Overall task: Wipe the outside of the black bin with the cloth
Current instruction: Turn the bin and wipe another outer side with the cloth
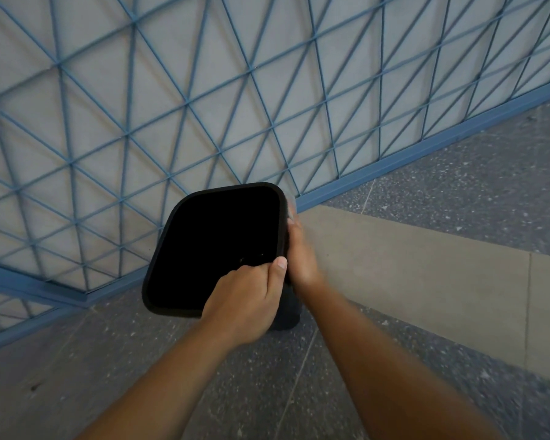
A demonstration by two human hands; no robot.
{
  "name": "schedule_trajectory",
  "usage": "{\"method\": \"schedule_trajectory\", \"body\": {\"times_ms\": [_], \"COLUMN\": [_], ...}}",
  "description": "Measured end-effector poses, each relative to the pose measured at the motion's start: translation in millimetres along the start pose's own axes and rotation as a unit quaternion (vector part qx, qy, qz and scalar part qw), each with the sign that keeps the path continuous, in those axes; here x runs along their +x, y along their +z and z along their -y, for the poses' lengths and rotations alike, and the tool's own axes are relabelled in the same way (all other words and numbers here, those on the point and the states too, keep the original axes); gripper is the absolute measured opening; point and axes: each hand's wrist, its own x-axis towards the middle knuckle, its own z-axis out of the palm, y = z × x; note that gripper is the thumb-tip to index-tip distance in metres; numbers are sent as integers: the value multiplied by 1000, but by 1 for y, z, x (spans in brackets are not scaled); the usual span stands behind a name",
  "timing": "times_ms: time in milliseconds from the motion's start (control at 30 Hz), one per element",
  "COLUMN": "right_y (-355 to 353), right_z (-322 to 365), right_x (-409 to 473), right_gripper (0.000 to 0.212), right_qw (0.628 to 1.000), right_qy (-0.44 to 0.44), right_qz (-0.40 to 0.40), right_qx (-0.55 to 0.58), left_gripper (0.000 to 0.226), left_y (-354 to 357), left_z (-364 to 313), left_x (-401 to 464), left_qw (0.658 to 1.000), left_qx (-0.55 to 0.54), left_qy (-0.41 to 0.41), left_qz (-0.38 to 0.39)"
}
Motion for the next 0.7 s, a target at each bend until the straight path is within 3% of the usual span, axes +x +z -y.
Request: {"method": "schedule_trajectory", "body": {"times_ms": [33, 133, 267, 433, 567, 700], "right_y": [1, -1, -2, 2, -4, 2], "right_z": [-4, -11, -2, -9, -5, -8], "right_x": [-14, -27, 11, -34, 15, -8], "right_gripper": [61, 87, 78, 90, 68, 85], "right_qw": [1000, 999, 999, 999, 998, 998], "right_qy": [-9, 32, 41, 41, 60, 55], "right_qz": [-2, 4, 5, 6, 6, -5], "right_qx": [-4, 13, 34, 3, 24, 31], "left_gripper": [57, 59, 54, 61, 56, 55], "left_y": [1, 0, -2, 0, -2, -2], "left_z": [1, -1, -2, 0, -1, 0], "left_x": [-1, 0, 1, 1, 1, 0], "left_qw": [1000, 1000, 1000, 1000, 1000, 1000], "left_qx": [-2, -1, 8, 6, 11, 6], "left_qy": [-1, -3, -11, -7, -6, 0], "left_qz": [-1, 1, 4, -3, -6, -11]}}
